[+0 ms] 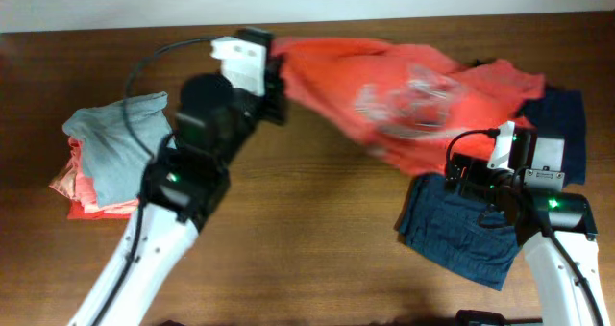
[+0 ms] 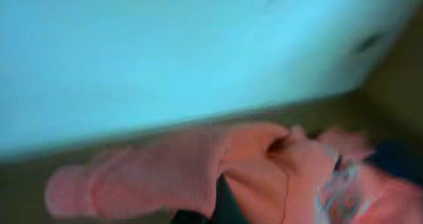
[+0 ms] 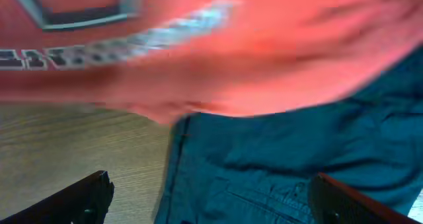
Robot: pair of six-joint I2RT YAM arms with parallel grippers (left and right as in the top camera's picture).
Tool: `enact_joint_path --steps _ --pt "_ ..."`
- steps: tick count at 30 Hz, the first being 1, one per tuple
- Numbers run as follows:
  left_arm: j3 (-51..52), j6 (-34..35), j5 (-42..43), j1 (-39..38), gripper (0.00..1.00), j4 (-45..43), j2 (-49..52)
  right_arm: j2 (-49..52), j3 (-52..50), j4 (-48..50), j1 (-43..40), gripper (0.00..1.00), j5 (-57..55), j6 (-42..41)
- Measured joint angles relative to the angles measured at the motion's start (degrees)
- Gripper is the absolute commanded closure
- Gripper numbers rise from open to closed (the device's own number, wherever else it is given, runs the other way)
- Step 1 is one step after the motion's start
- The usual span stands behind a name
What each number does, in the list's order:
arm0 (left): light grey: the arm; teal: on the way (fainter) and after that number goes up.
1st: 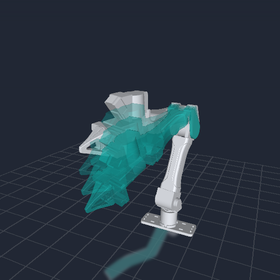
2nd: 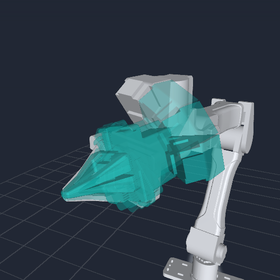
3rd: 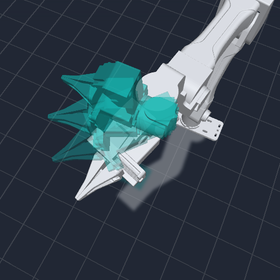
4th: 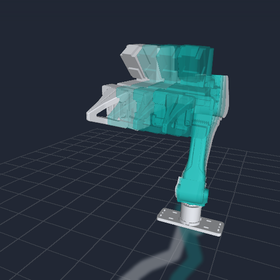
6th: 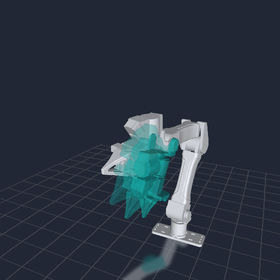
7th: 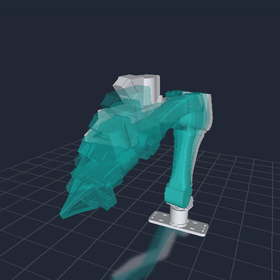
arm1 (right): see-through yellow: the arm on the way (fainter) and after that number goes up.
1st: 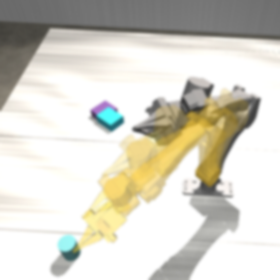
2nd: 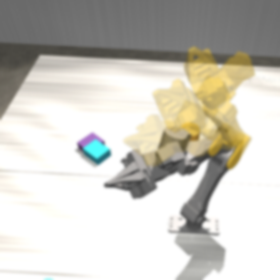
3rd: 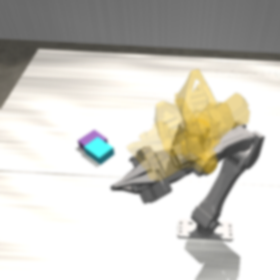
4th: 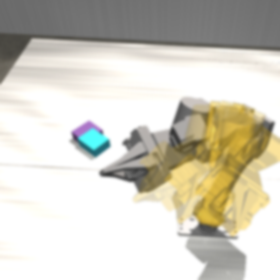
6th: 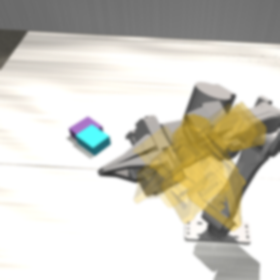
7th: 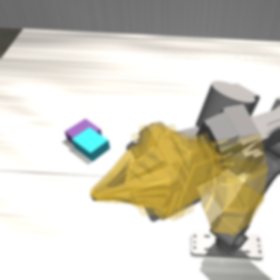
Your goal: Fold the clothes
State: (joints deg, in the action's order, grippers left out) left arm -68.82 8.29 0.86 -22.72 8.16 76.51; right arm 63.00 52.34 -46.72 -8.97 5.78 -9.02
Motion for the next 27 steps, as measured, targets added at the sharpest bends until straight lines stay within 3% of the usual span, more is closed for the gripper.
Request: enact_joint_path --steps 7,9,11,12,13,22,27 --pt "1.36 -1.27 -3.06 6.08 1.00 9.68 13.22 2.58 0.00 -1.16 0.00 0.03 -1.11 -0.02" --pt "1.46 -1.31 -3.32 6.21 1.00 9.62 16.24 4.13 0.00 -1.27 0.00 0.30 -2.16 -0.02" --pt "1.49 -1.46 -3.34 6.21 1.00 8.68 18.12 6.64 0.00 -1.29 0.00 0.63 -2.99 -0.11" --pt "1.49 -1.46 -3.41 6.19 1.00 8.00 18.82 7.85 0.00 -1.29 -0.02 0.75 -3.23 0.15" --pt "1.49 -1.46 -3.74 6.19 1.00 7.39 19.63 9.84 0.00 -1.27 -0.04 0.81 -3.43 -0.07" --pt "1.49 -1.49 -8.70 6.19 1.00 5.77 20.81 30.38 0.00 1.20 -0.07 0.83 -3.89 -0.13" --pt "1.49 -1.49 -9.31 6.19 1.00 6.03 20.81 36.00 1.64 3.13 -0.07 0.83 -4.42 -0.11"
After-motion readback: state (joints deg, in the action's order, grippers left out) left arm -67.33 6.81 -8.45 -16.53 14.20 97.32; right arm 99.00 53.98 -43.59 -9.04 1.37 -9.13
